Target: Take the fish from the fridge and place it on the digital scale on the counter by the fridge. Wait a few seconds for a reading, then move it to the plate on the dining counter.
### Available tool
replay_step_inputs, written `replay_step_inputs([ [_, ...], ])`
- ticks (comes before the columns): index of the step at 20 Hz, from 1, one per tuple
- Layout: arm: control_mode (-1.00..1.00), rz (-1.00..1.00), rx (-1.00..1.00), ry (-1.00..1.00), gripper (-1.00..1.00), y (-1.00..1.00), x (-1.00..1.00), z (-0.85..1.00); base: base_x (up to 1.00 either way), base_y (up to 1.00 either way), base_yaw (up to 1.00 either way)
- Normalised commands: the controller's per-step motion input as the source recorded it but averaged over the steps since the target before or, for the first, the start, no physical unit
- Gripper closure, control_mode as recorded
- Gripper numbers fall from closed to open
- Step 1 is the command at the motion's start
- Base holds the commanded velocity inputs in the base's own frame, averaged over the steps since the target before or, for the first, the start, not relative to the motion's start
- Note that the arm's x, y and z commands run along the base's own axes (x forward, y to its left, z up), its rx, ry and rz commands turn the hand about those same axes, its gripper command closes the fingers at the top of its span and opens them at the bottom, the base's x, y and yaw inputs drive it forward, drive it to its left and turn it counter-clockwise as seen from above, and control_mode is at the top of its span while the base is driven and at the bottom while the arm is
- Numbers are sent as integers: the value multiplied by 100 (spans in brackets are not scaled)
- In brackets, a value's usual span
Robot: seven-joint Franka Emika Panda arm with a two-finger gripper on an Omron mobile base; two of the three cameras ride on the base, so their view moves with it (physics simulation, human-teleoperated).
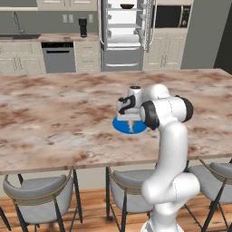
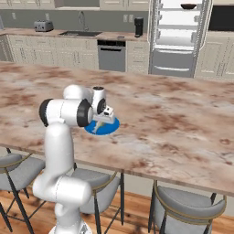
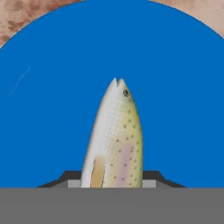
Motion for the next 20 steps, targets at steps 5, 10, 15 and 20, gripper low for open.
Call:
replay_step_inputs([
  [5,-100,0,-2,6,100,0,27,-30,0,0,0],
  [10,-100,0,-3,1,-100,0,14,-28,0,0,0],
  [15,-100,0,-2,-1,-100,0,-9,-1,0,0,0],
  [20,-100,0,0,-11,-100,-4,-37,8,0,0,0],
])
